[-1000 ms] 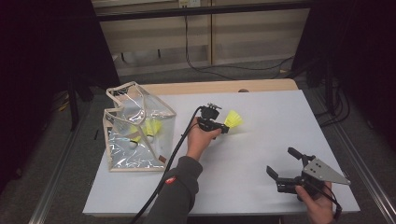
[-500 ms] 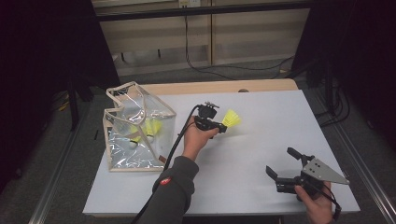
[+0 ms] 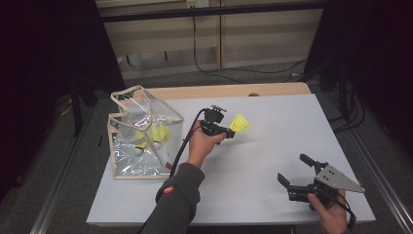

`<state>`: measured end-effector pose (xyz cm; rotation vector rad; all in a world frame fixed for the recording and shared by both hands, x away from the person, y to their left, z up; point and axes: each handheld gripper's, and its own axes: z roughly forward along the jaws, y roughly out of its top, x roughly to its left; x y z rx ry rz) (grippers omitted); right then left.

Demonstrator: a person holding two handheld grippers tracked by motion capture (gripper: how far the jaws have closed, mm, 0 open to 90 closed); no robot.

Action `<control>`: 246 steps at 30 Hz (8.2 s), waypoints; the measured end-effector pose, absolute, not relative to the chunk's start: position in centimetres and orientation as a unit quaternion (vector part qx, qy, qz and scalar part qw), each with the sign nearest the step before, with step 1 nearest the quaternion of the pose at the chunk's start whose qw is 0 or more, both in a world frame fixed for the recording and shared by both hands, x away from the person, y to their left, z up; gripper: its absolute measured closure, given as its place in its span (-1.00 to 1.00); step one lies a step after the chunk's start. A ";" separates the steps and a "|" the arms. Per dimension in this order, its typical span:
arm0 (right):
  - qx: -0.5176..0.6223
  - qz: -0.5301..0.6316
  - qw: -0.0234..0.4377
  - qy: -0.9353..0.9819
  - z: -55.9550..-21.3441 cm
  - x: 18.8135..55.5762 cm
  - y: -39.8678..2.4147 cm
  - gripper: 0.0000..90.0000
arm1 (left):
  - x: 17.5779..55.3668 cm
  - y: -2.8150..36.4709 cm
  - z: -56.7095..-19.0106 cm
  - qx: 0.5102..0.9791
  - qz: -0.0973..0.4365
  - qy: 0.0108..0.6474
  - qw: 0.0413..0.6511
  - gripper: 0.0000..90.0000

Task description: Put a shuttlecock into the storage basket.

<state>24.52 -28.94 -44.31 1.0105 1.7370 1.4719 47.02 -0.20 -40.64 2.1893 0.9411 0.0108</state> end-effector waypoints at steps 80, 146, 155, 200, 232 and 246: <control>0.379 0.561 0.323 0.661 -44.0 24.4 -28.8 -0.97 | 47.1 5.3 -34.6 0.831 0.008 0.421 0.364 0.42; 0.379 0.560 0.324 0.662 -44.1 24.4 -28.7 -0.97 | 46.9 8.5 -29.7 0.829 0.019 0.436 0.348 0.42; 0.379 0.559 0.324 0.663 -44.1 24.4 -28.7 -0.97 | 46.9 9.3 -29.0 0.825 0.021 0.442 0.351 0.42; 0.380 0.561 0.321 0.662 -44.0 24.3 -28.6 -0.97 | 46.4 12.7 -25.9 0.816 0.043 0.457 0.352 0.43; 0.381 0.559 0.322 0.662 -44.0 24.4 -28.6 -0.97 | 46.2 15.5 -24.3 0.802 0.065 0.475 0.356 0.43; 0.381 0.559 0.321 0.663 -44.0 24.4 -28.5 -0.97 | 46.0 16.5 -23.8 0.798 0.073 0.482 0.353 0.43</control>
